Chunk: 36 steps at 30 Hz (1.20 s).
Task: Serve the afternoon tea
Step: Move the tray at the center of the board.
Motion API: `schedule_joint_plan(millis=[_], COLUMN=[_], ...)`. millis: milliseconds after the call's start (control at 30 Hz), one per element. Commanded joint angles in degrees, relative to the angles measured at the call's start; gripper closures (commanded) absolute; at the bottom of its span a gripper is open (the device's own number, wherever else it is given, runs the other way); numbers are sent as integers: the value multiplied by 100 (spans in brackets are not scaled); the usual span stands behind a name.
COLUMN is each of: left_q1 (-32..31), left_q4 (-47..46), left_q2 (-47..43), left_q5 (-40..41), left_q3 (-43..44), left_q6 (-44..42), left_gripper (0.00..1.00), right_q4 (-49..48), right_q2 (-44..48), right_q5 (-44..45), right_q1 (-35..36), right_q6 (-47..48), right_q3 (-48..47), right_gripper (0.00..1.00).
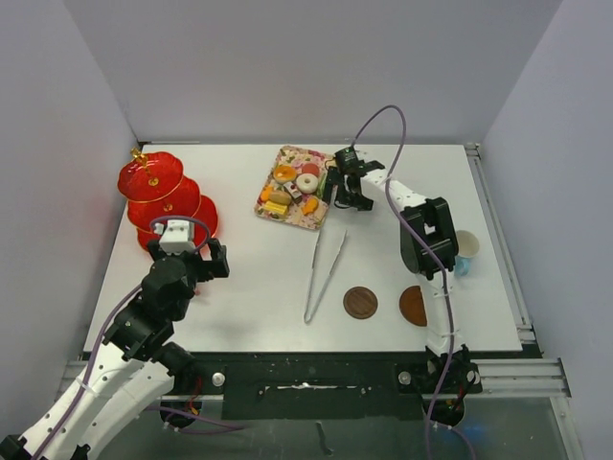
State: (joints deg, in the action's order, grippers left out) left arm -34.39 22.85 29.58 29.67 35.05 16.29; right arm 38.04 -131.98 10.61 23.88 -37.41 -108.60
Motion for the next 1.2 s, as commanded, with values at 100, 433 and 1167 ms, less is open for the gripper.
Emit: schedule_joint_plan(millis=[100,433,1167], left_q1=[44,83,138], left_q4=[-381,-404,-607], left_q2=[29,-5,1400], left_q5=[-194,-277,-677], left_q3=[26,27,439], left_q6=[-74,-71,144], left_gripper=[3,3,3], right_q4=[148,-248,-259], right_q2=[630,1432,2331], right_q5=[1293,1561,700], right_q1=[-532,-1063,-1747], right_q6=[784,1073,1839], right_q3=[1106,2561,2461], right_gripper=[2,2,2])
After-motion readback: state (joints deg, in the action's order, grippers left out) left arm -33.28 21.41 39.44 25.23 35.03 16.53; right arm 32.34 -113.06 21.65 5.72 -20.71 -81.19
